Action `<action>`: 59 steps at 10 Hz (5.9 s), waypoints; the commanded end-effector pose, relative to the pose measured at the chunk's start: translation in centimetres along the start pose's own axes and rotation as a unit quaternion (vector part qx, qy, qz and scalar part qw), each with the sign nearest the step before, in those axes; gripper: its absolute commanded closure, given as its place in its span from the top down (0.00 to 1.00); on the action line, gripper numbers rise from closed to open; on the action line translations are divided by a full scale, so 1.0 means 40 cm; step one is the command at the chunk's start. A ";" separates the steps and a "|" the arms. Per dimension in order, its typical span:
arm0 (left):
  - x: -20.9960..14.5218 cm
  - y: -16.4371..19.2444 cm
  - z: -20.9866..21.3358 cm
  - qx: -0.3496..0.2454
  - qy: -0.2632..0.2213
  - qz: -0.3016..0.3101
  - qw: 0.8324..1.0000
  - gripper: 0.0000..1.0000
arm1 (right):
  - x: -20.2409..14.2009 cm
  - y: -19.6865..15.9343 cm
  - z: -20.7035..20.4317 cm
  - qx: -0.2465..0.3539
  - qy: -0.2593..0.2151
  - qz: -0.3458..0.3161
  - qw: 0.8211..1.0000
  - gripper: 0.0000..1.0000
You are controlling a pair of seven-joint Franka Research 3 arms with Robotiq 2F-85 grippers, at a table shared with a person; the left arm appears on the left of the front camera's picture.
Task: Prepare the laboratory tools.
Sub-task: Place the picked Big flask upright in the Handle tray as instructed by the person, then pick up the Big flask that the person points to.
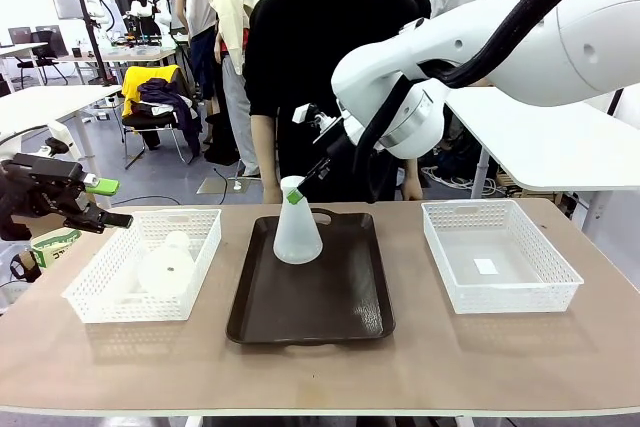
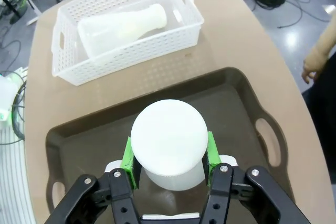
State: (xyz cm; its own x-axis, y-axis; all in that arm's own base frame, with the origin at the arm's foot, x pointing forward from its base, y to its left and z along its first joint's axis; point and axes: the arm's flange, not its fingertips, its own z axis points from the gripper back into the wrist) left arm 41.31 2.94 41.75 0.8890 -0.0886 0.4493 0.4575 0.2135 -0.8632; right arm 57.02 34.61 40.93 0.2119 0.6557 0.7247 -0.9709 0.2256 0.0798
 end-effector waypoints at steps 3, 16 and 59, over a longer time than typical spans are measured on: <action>0.001 -0.003 0.003 -0.007 -0.003 -0.008 1.000 1.00 | -0.014 -0.018 -0.053 0.001 -0.005 0.056 0.998 0.00; 0.001 -0.003 0.003 -0.007 -0.003 -0.008 1.000 1.00 | -0.034 -0.011 0.007 -0.017 0.024 0.038 0.999 1.00; 0.001 -0.003 0.003 -0.007 -0.003 -0.008 1.000 1.00 | -0.527 -0.058 0.505 -0.298 0.192 -0.395 0.847 1.00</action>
State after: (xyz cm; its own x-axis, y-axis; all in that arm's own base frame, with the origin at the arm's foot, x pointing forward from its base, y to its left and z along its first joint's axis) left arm 41.31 2.99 41.76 0.8891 -0.0879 0.4492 0.4573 0.2138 -0.8633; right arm 52.55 5.77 39.30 0.9002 0.2879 0.3267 -0.3028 0.9530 -0.0053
